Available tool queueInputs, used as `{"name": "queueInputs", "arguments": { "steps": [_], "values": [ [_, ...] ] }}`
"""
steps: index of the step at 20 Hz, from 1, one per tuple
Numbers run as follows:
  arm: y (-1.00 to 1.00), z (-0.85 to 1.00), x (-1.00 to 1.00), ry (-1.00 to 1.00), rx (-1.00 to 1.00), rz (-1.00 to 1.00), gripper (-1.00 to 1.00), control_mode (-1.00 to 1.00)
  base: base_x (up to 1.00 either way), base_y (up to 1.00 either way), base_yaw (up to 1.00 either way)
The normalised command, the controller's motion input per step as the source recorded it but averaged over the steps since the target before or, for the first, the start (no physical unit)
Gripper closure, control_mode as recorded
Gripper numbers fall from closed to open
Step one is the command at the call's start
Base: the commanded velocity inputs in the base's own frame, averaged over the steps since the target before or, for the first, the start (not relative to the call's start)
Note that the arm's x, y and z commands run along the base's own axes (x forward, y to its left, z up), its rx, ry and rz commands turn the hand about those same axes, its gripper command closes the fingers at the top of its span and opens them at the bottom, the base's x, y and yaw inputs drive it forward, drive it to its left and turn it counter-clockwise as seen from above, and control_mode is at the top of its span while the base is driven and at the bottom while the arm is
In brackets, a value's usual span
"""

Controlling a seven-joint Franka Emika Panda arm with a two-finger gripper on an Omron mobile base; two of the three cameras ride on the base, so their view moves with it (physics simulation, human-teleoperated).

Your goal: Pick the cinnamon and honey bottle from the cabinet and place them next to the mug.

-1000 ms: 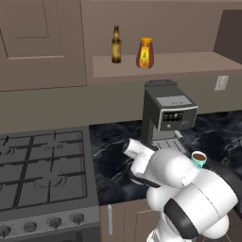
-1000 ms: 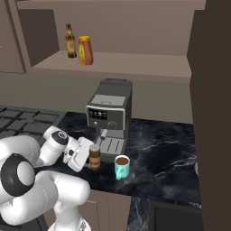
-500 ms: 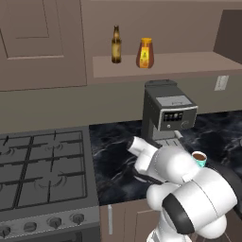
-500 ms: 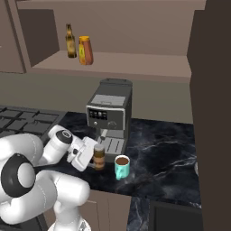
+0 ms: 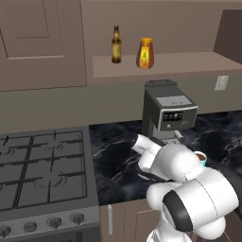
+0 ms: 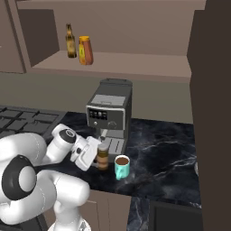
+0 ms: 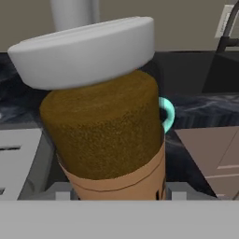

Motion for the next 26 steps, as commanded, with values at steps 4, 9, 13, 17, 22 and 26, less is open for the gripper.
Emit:
{"name": "queueInputs", "arguments": {
  "steps": [4, 9, 13, 17, 22, 26],
  "values": [
    [-0.13, -0.16, 0.00, 0.00, 0.00, 0.00, 1.00, -1.00, 0.00, 0.00, 0.00],
    [-0.12, -0.17, 0.00, 0.00, 0.00, 0.00, 1.00, -1.00, 0.00, 0.00, 0.00],
    [0.00, -0.29, 0.00, 0.00, 0.00, 0.00, 1.00, -1.00, 0.00, 0.00, 0.00],
    [0.00, -0.30, 0.00, 0.00, 0.00, 0.00, 1.00, -1.00, 0.00, 0.00, 0.00],
    [0.00, -0.15, -0.10, 0.00, 0.00, 0.00, 1.00, -1.00, 0.00, 0.00, 0.00],
    [0.00, -0.01, -0.21, 0.00, 0.00, 0.00, 1.00, -1.00, 0.00, 0.00, 0.00]
  ]
}}
